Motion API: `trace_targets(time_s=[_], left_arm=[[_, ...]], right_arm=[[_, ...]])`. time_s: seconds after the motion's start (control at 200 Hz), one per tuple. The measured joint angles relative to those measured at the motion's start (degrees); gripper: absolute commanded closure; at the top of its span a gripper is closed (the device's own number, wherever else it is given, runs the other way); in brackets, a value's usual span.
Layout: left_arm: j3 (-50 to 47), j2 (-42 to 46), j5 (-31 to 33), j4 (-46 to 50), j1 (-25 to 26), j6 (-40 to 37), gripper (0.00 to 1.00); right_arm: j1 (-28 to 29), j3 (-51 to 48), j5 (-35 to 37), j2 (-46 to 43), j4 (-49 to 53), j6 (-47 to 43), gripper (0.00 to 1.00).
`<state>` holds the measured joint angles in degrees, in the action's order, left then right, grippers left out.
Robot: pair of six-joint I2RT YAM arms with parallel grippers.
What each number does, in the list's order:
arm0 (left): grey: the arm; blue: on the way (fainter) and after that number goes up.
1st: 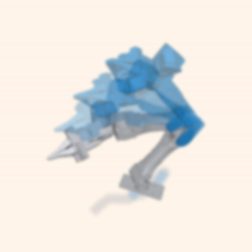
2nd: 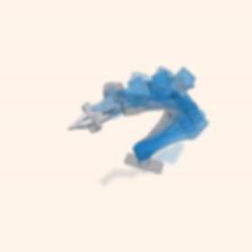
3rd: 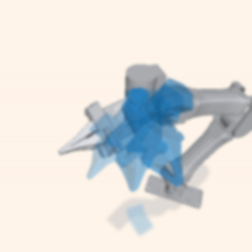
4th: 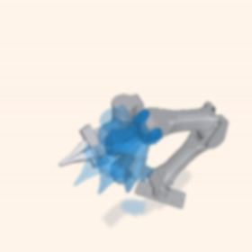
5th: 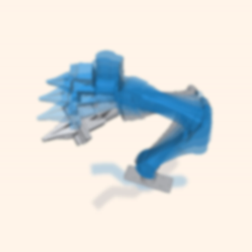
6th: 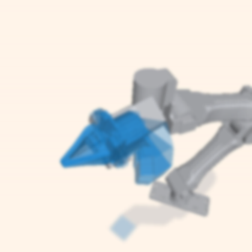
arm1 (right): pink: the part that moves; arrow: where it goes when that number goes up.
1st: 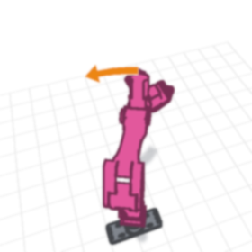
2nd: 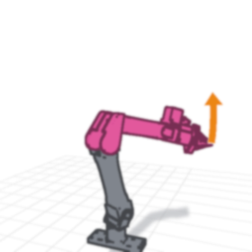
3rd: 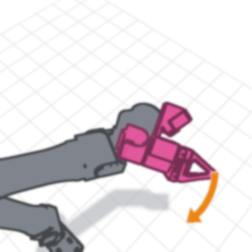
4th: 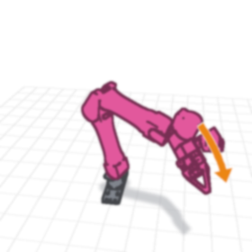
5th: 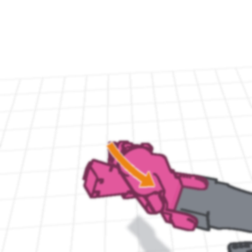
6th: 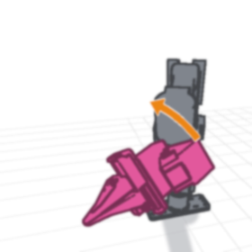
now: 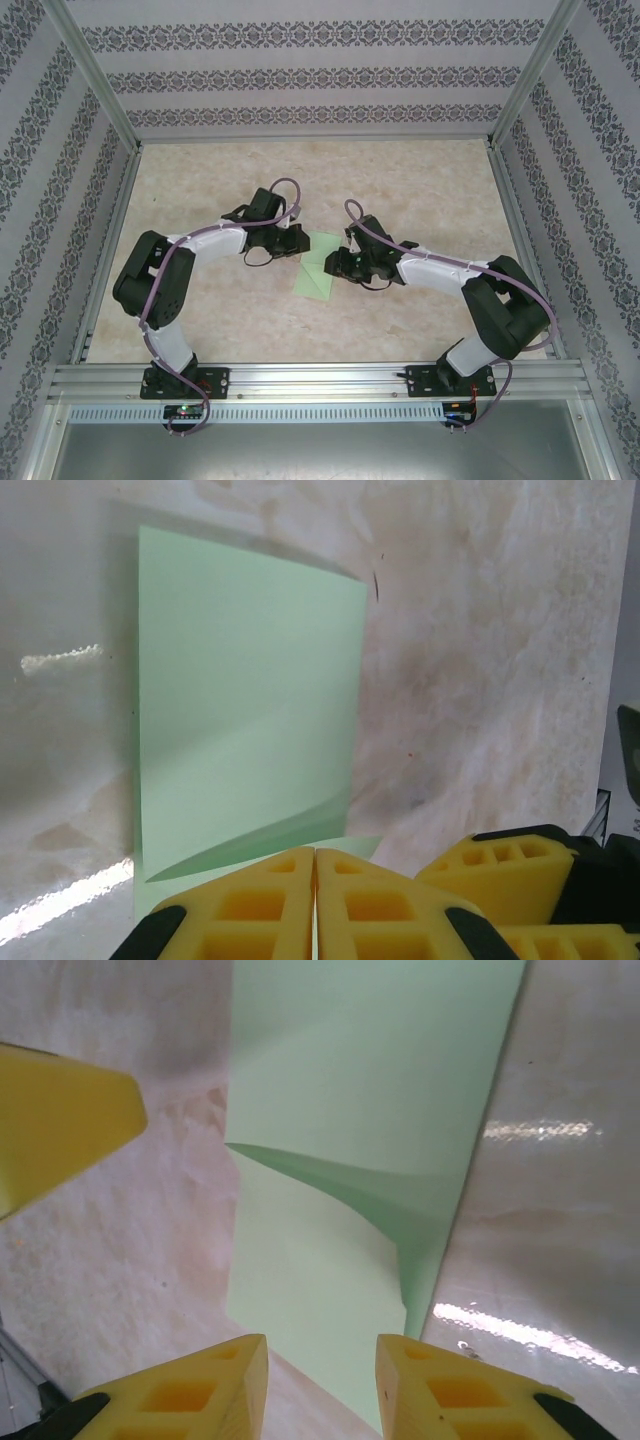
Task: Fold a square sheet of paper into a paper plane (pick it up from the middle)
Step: Turn over the paper at the center of the table.
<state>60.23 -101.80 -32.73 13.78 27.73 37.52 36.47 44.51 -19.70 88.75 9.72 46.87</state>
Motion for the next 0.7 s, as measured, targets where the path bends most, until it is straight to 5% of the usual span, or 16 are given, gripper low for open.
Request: trace_targets(time_s=[0.699], left_arm=[[-0.1,-5.4,-0.9,-0.5,0.2,0.1,0.91]], right_arm=[[-0.3,-3.8,1.5,0.0,-2.2,2.3,0.56]])
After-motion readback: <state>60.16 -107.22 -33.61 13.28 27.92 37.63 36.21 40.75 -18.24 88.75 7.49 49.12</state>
